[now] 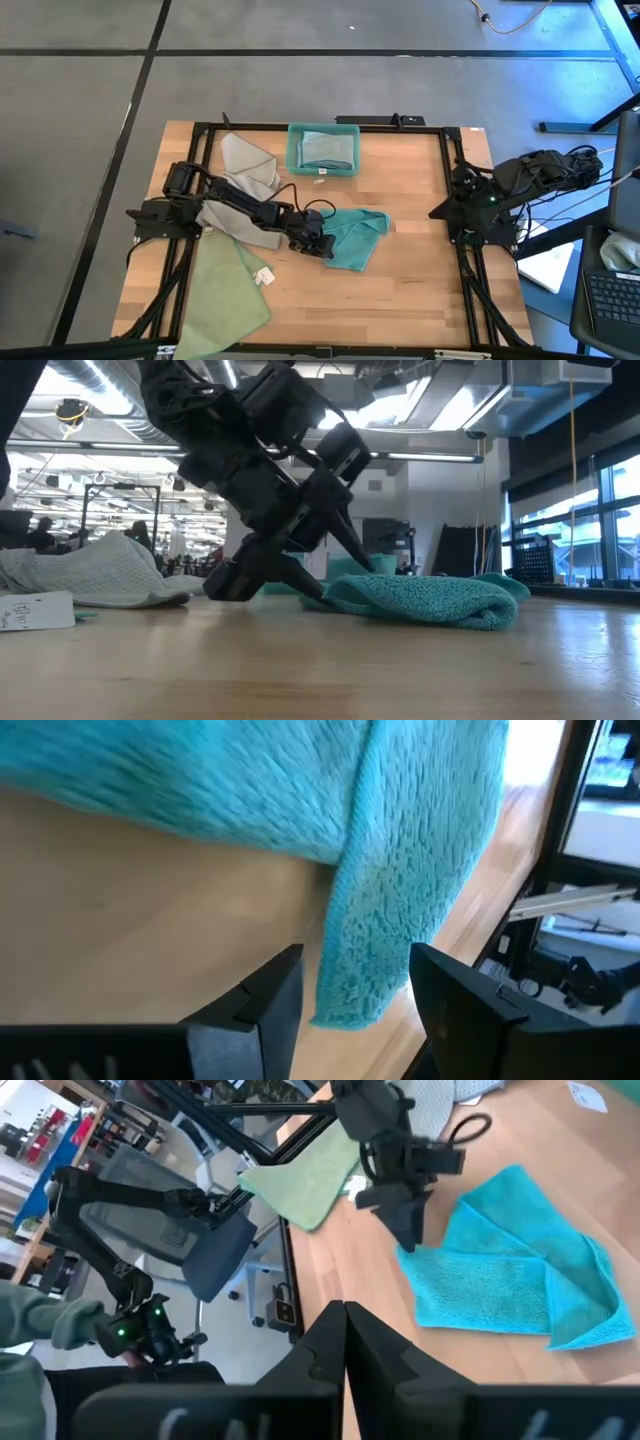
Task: Fold microfiber towels
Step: Prepare the blue towel
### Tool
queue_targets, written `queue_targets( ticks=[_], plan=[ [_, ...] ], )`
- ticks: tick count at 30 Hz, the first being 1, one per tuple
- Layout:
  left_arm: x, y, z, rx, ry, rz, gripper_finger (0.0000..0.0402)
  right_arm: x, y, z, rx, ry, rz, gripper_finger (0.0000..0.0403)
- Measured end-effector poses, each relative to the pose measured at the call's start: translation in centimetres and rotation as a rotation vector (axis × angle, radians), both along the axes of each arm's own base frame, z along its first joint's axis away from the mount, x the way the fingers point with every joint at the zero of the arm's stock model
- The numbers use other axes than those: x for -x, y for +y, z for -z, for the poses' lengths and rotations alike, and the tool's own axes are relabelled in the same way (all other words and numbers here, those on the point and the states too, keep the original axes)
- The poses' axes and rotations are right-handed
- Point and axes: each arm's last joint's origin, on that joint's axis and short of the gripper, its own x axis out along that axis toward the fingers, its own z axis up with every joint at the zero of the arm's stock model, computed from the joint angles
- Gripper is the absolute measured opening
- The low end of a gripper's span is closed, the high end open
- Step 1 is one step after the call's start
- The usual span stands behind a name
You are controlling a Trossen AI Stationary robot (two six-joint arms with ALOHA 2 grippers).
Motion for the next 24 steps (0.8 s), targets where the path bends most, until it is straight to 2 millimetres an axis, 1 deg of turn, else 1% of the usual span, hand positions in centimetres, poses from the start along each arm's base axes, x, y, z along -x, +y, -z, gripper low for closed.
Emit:
queue_targets(
  ticks=[4,6,10,14,17,20,22,24],
  plan=[
    [-1.0,-1.2,0.5,-0.011,-0.001,0.04,0.0176,0.1,0.0,0.0,-0.008,0.0,-0.016,0.0012],
    [-1.5,-1.3,0.5,-0.009,-0.01,0.039,0.0176,0.1,0.1,0.0,-0.016,0.004,-0.037,0.0012],
    [-2.0,-0.8,0.3,-0.016,-0.017,0.016,0.0176,0.2,0.1,0.0,-0.015,0.009,-0.062,0.0012],
    [-2.9,0.0,-0.5,-0.006,-0.05,0.0,0.0176,0.2,0.1,0.0,0.01,0.0,-0.075,0.0012],
    [-3.2,0.2,-1.0,0.012,-0.064,0.014,0.0172,0.2,0.1,0.0,0.021,-0.003,-0.081,0.0012],
    [-3.3,0.0,-1.1,0.041,-0.065,0.054,0.0147,0.2,0.1,0.1,0.023,-0.002,-0.082,0.0012],
    [-3.3,-0.1,-1.3,0.063,-0.071,0.085,0.0115,0.2,0.1,0.1,0.027,-0.003,-0.084,0.0012],
    [-3.5,-0.4,-1.6,0.072,-0.077,0.101,0.0074,0.2,0.1,0.1,0.041,-0.008,-0.092,0.0012]
  ],
)
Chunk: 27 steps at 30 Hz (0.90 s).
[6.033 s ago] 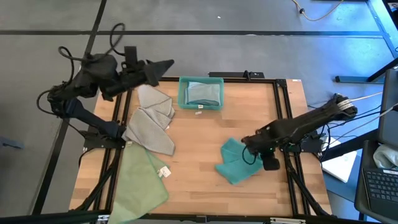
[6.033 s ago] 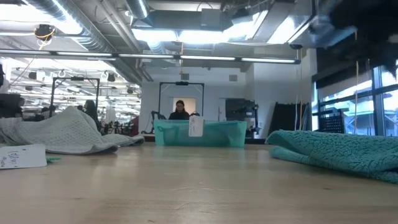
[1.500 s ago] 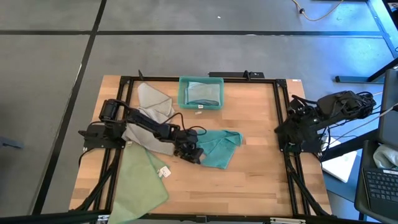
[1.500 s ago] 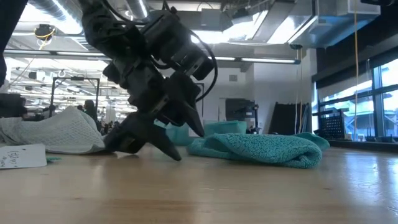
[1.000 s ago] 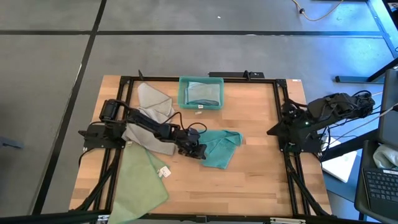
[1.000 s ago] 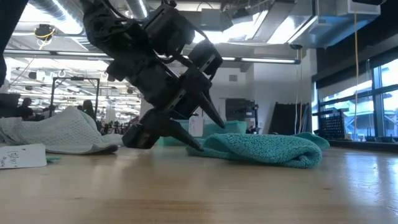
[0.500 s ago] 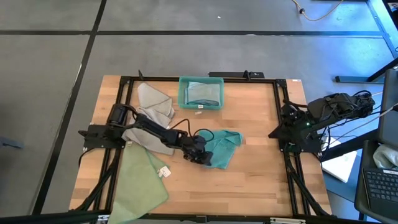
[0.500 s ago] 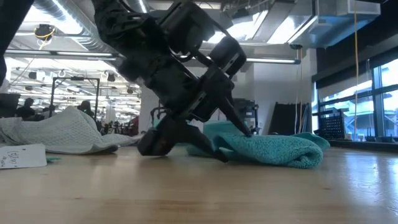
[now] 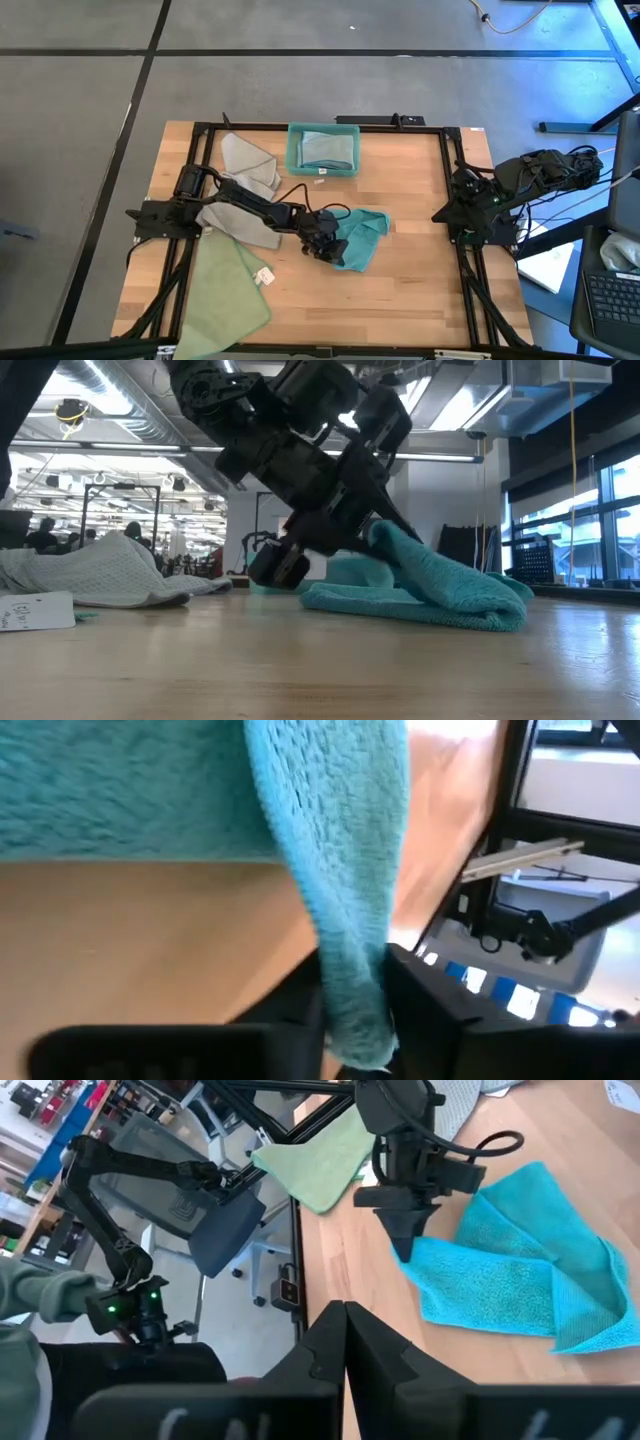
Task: Fold microfiber towels
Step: Prepare the blue towel
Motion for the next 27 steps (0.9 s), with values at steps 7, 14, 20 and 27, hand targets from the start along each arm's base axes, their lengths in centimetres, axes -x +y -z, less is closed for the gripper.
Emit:
queue_targets(
  ticks=[7,14,20,27],
  plan=[
    [-2.2,-0.4,-3.2,-0.032,-0.117,-0.024,0.0005,0.0,0.0,0.0,0.029,-0.009,-0.016,0.0012],
    [-4.6,0.4,-7.9,-0.17,-0.198,-0.026,0.0001,0.0,0.0,0.1,0.075,-0.017,-0.039,0.0012],
    [-4.7,0.3,-8.5,-0.233,-0.2,-0.05,0.0,0.3,-0.1,0.6,0.111,0.027,-0.052,0.0012],
    [-4.6,-1.9,-8.7,-0.278,-0.241,-0.012,0.0,0.6,-0.2,1.5,0.191,0.124,-0.085,0.0012]
  ],
)
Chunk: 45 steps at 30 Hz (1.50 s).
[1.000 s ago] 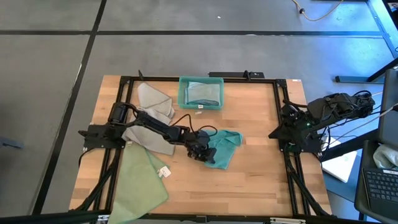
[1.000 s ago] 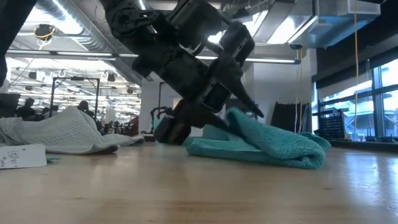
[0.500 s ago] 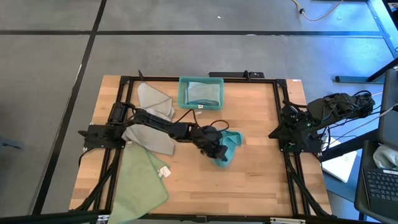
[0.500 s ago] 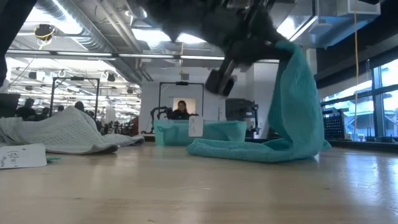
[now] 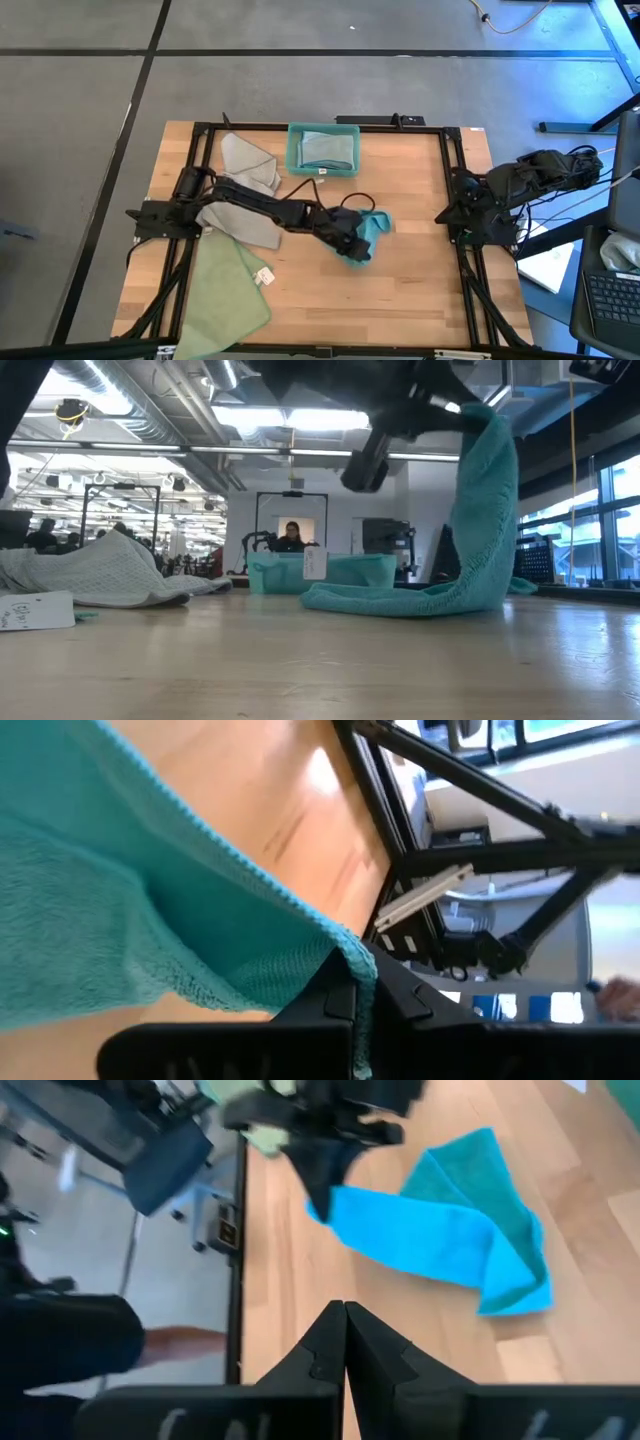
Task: Fold microfiber towels
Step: Prepare the blue towel
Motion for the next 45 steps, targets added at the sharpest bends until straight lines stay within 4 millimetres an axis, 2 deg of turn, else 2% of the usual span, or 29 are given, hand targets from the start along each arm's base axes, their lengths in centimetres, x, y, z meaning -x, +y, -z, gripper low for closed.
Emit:
queue_targets(
  ticks=[4,7,15,19,23,26,31,37,45],
  plan=[
    [0.0,-1.6,-0.4,-0.073,-0.08,0.045,0.0,-0.5,0.1,0.6,0.049,0.037,-0.005,0.0012],
    [-0.4,-2.7,0.0,-0.079,-0.134,0.067,0.0,-1.2,0.4,1.8,0.068,0.08,-0.006,0.0012],
    [-2.3,-6.4,3.9,0.001,-0.076,0.174,0.0014,-4.0,1.9,7.1,-0.041,0.115,-0.126,0.0012],
    [-3.6,-8.4,4.9,0.03,-0.078,0.235,0.0032,-5.2,2.5,9.9,-0.056,0.138,-0.153,0.0012],
    [-4.9,-10.0,5.2,0.014,-0.113,0.263,0.0045,-5.9,2.6,12.8,0.023,0.192,-0.136,0.0012],
    [-5.6,-10.4,6.0,0.014,-0.107,0.264,0.0046,-6.4,2.8,15.0,0.063,0.222,-0.163,0.0012],
    [-5.7,-10.6,6.8,0.013,-0.066,0.28,0.0044,-7.4,3.5,17.7,-0.001,0.244,-0.231,0.0012],
    [-5.7,-10.5,6.8,0.013,-0.063,0.277,0.0045,-9.1,4.8,18.3,-0.036,0.123,-0.302,0.0012],
    [-5.8,-10.4,6.9,0.018,-0.06,0.274,0.0047,-10.1,5.1,22.0,0.073,0.315,-0.252,0.0012]
  ],
)
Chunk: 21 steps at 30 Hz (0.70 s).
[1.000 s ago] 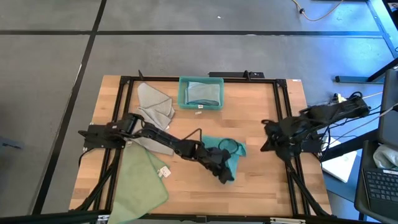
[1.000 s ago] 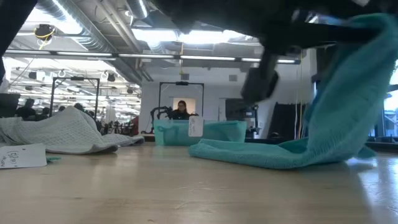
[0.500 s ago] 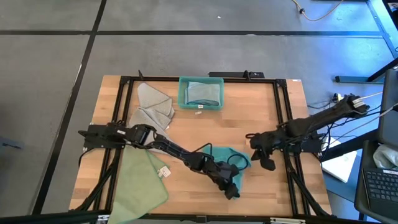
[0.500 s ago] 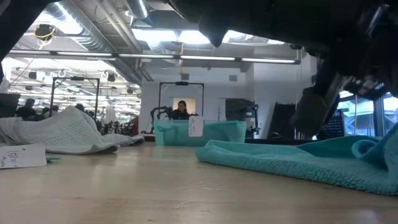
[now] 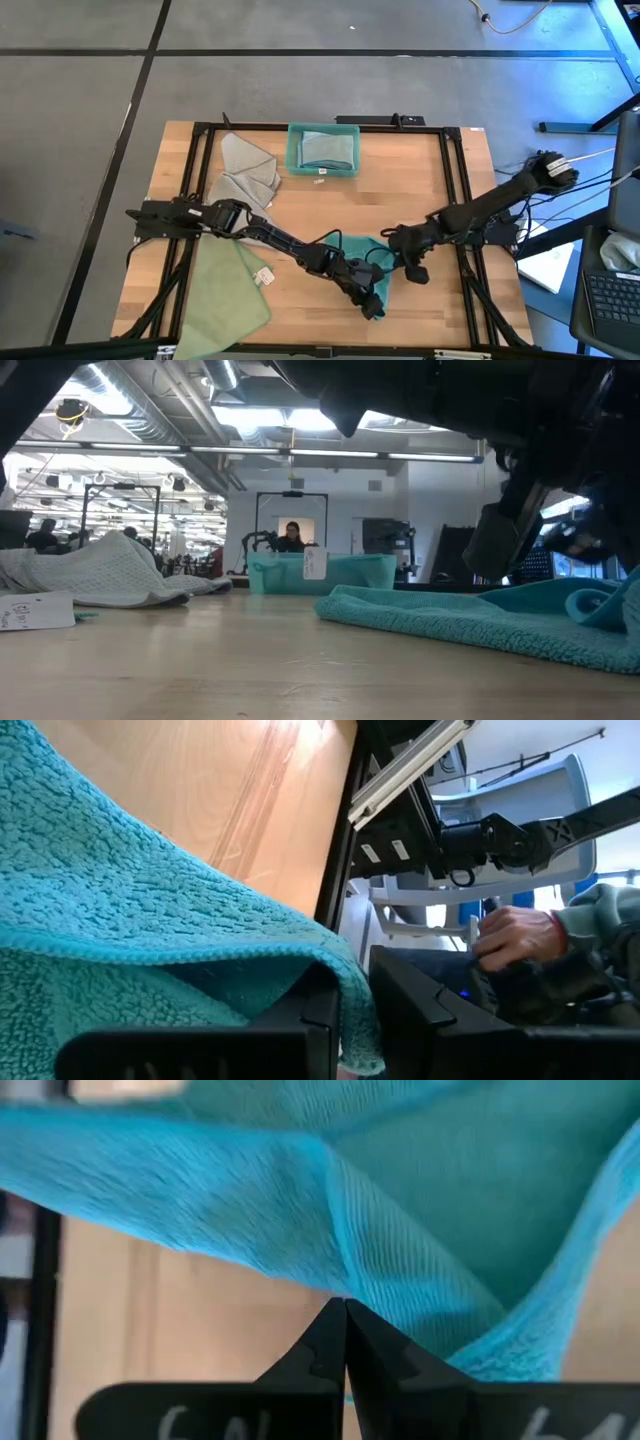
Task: Fold microfiber towels
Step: Prepare the blue towel
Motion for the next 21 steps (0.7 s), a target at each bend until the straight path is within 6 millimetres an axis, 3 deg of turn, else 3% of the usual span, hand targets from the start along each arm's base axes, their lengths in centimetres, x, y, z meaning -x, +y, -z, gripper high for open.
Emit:
queue_targets(
  ticks=[5,9,16,21],
  plan=[
    [0.0,-0.1,0.0,0.006,0.003,0.009,0.0044,0.5,-0.2,1.5,0.036,0.151,0.032,0.0012],
    [0.1,-0.2,0.0,0.01,0.004,0.028,0.0047,1.6,-0.6,1.6,0.059,0.285,0.068,0.0012],
    [0.1,-0.1,0.0,0.006,0.0,0.028,0.0045,3.8,-2.0,0.2,0.289,0.414,0.153,0.0012],
    [0.1,-0.1,0.0,0.008,0.001,0.032,0.0047,4.1,-2.6,-0.4,0.363,0.419,0.202,0.0012]
  ],
)
